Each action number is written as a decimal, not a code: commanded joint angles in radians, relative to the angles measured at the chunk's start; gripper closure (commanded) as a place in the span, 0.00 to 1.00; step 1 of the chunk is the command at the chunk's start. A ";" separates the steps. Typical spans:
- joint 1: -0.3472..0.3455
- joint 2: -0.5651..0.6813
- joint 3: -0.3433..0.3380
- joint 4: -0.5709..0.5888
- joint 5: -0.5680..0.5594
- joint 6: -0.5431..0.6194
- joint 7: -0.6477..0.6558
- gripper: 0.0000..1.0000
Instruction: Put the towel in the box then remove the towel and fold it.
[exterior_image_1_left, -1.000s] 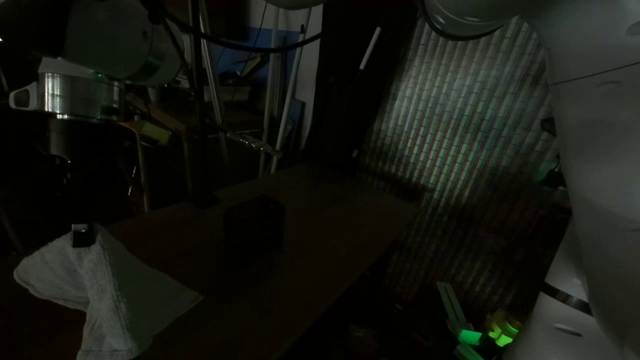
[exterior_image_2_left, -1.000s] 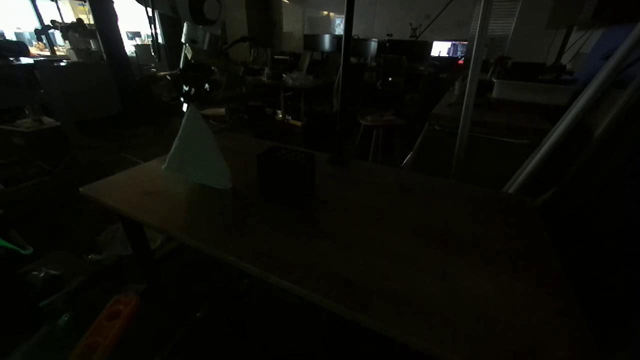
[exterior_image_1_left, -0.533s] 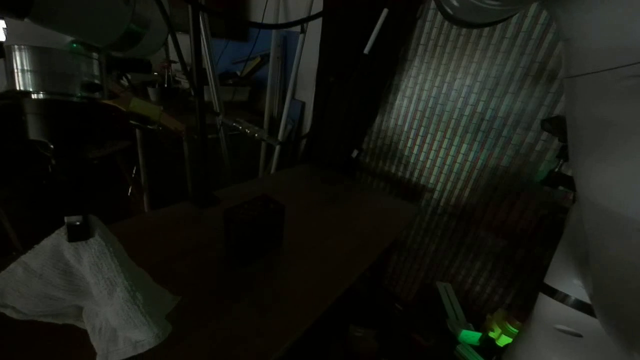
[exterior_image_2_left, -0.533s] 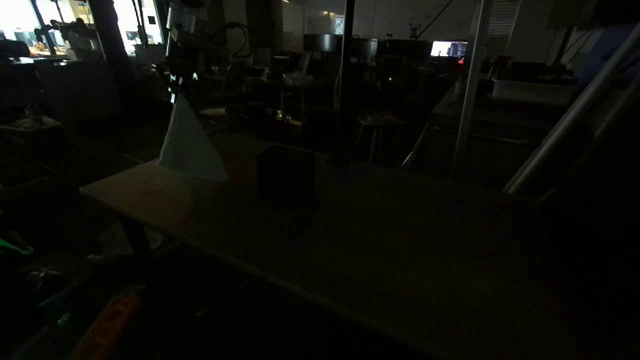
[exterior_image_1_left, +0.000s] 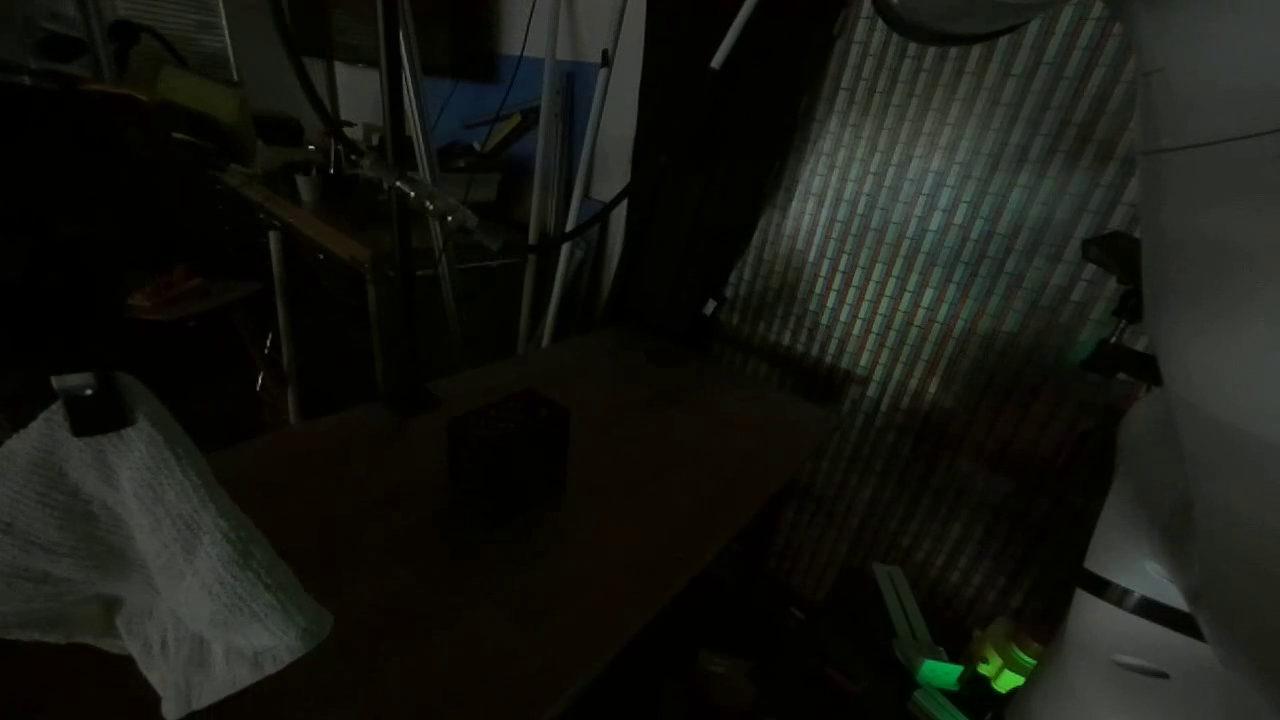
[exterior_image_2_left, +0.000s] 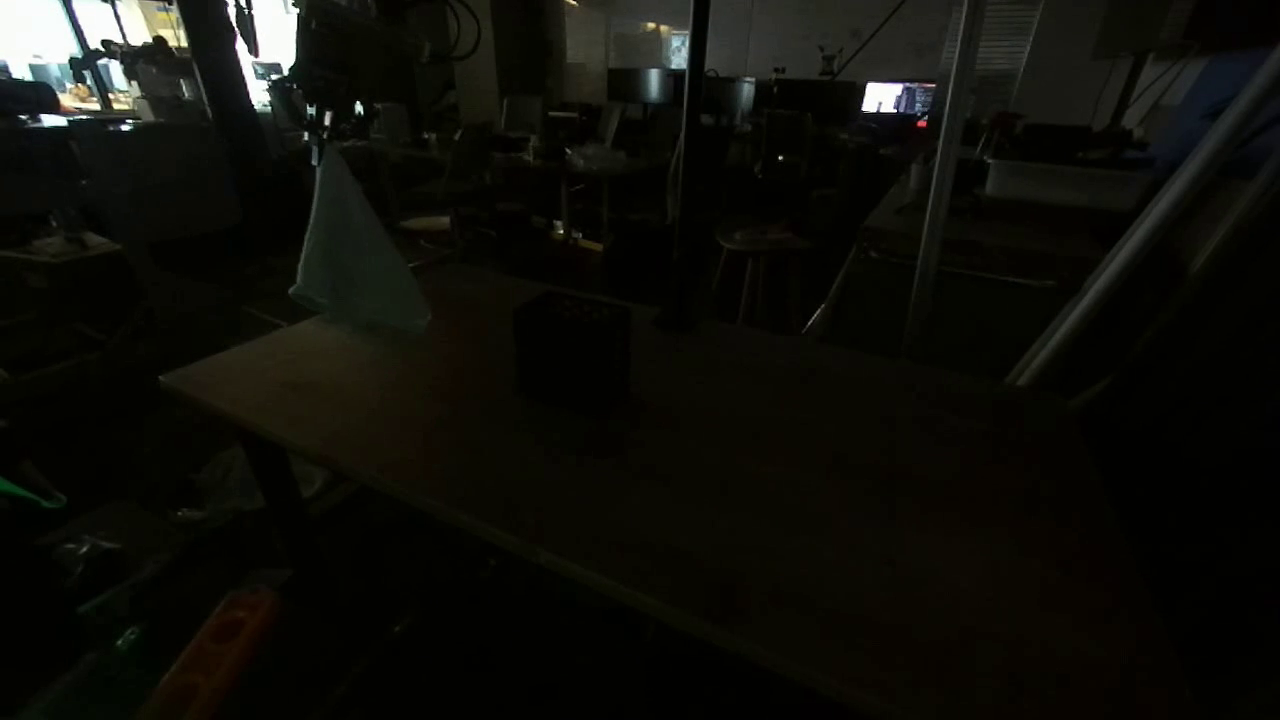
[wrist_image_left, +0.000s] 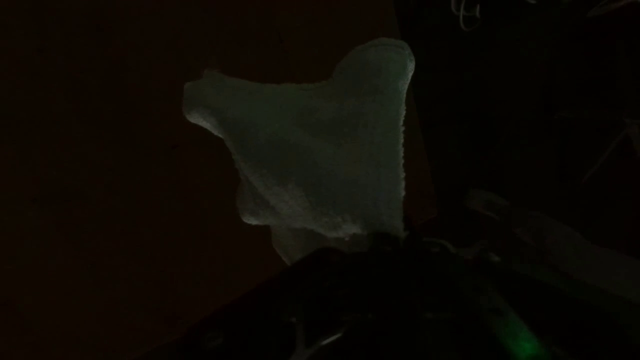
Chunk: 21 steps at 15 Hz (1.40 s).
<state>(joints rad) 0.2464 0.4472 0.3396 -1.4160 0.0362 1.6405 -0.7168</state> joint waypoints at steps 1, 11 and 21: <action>0.057 0.065 -0.018 0.162 -0.043 -0.122 0.064 0.99; 0.219 0.311 -0.004 0.566 -0.113 -0.284 0.135 0.99; 0.301 0.463 -0.021 0.804 -0.078 -0.320 0.095 0.99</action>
<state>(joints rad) 0.5545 0.8526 0.3323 -0.7247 -0.0714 1.3556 -0.5979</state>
